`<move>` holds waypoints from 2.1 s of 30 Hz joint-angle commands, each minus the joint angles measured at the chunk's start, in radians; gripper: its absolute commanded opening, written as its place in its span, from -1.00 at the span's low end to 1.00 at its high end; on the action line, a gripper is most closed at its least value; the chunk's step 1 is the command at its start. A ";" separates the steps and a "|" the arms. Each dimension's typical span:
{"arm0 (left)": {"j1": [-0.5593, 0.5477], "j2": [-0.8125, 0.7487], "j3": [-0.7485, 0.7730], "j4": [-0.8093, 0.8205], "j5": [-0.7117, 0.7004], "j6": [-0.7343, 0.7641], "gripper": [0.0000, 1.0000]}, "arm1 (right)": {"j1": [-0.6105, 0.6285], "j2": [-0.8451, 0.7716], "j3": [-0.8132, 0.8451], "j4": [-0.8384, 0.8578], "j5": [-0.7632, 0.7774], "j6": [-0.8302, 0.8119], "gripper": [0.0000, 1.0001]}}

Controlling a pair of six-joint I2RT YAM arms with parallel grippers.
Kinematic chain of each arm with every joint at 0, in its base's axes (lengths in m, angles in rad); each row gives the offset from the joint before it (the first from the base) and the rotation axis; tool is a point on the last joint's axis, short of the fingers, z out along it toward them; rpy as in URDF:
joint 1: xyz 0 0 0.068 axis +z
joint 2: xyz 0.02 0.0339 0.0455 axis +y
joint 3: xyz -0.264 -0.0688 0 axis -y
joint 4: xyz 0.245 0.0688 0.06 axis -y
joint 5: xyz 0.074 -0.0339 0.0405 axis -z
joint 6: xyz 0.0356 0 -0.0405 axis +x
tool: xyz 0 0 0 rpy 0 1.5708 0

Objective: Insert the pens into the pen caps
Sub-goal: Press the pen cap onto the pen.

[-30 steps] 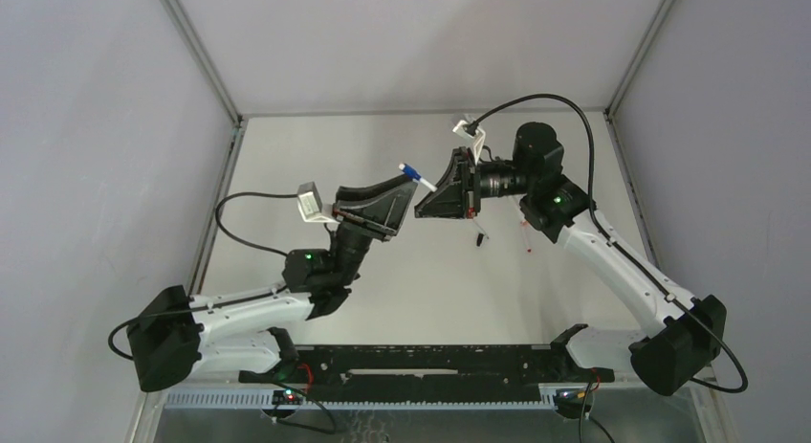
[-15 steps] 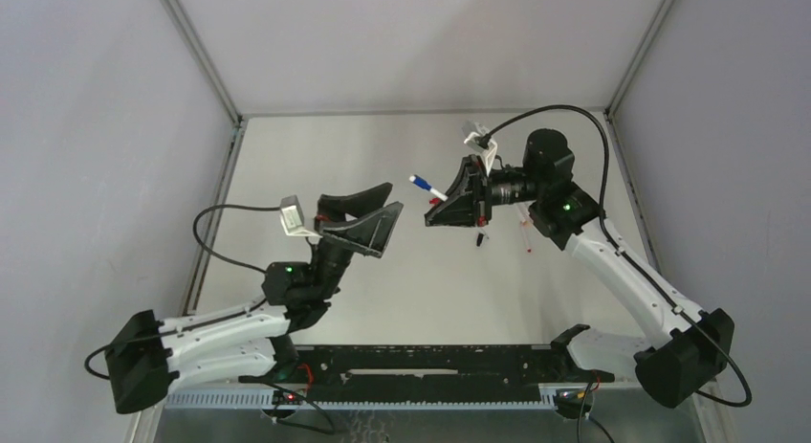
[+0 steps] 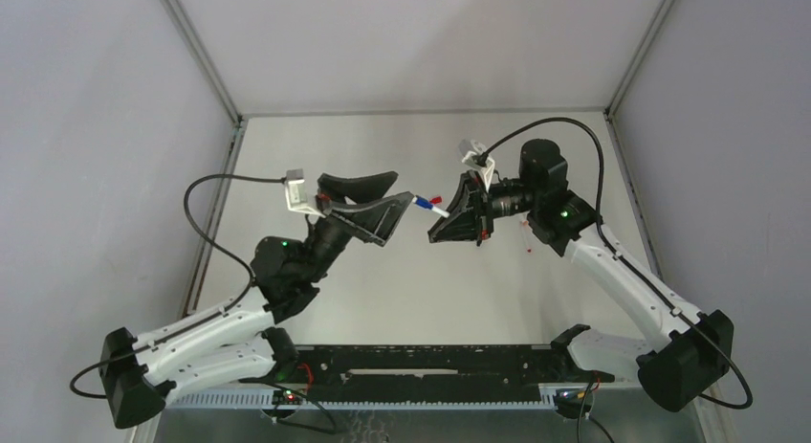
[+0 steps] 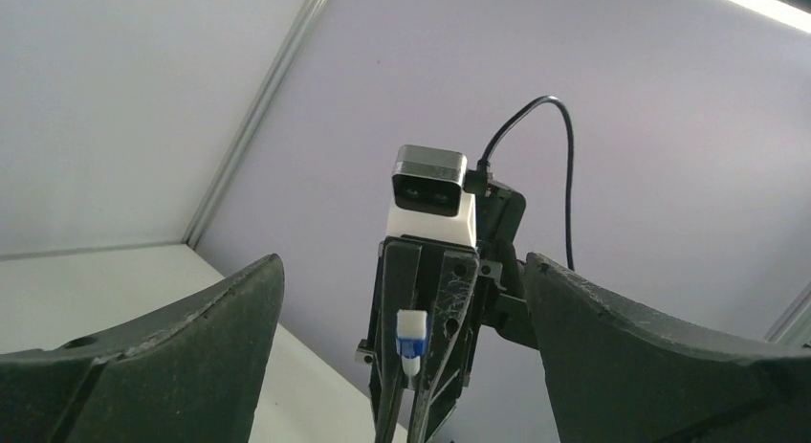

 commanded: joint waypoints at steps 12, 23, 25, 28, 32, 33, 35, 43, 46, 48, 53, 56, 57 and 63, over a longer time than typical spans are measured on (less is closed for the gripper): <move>0.006 0.142 0.154 -0.112 0.032 -0.069 0.50 | 0.053 0.011 -0.015 0.013 0.017 -0.036 -1.00; 0.006 0.163 0.146 -0.066 0.056 -0.105 0.13 | 0.047 0.016 -0.016 0.018 0.043 -0.016 -1.00; 0.006 0.170 0.142 -0.056 0.063 -0.113 0.10 | 0.041 0.014 -0.022 0.031 0.042 0.002 -1.00; 0.006 0.173 0.136 -0.038 0.069 -0.120 0.10 | 0.030 0.009 -0.034 0.077 0.042 0.029 -1.00; 0.005 0.166 0.124 -0.017 0.072 -0.119 0.11 | 0.016 0.004 -0.034 0.076 0.045 0.033 -1.00; 0.006 0.165 0.124 -0.017 0.072 -0.117 0.11 | 0.014 0.004 -0.034 0.077 0.046 0.033 -1.00; 0.006 0.161 0.122 -0.016 0.072 -0.117 0.11 | 0.011 0.002 -0.035 0.077 0.048 0.035 -1.00; 0.006 0.160 0.110 -0.016 0.069 -0.119 0.00 | -0.003 -0.006 -0.039 0.093 0.048 0.052 -1.00; 0.006 0.163 0.109 -0.016 0.067 -0.118 -0.04 | -0.006 -0.008 -0.040 0.095 0.046 0.053 -1.00; 0.006 0.165 0.109 -0.018 0.066 -0.117 -0.06 | -0.007 -0.009 -0.040 0.095 0.046 0.053 -1.00; 0.005 0.171 0.113 -0.021 0.071 -0.119 -0.31 | -0.007 -0.007 -0.040 0.095 0.047 0.053 -1.00; 0.006 0.179 0.114 -0.023 0.077 -0.124 -0.51 | -0.009 -0.009 -0.040 0.095 0.047 0.053 -1.00; 0.006 0.183 0.114 -0.023 0.081 -0.126 -0.56 | -0.010 -0.010 -0.040 0.096 0.047 0.055 -1.00; 0.000 0.215 0.096 0.014 0.125 -0.146 -1.00 | -0.013 -0.009 -0.041 0.094 0.047 0.054 -1.00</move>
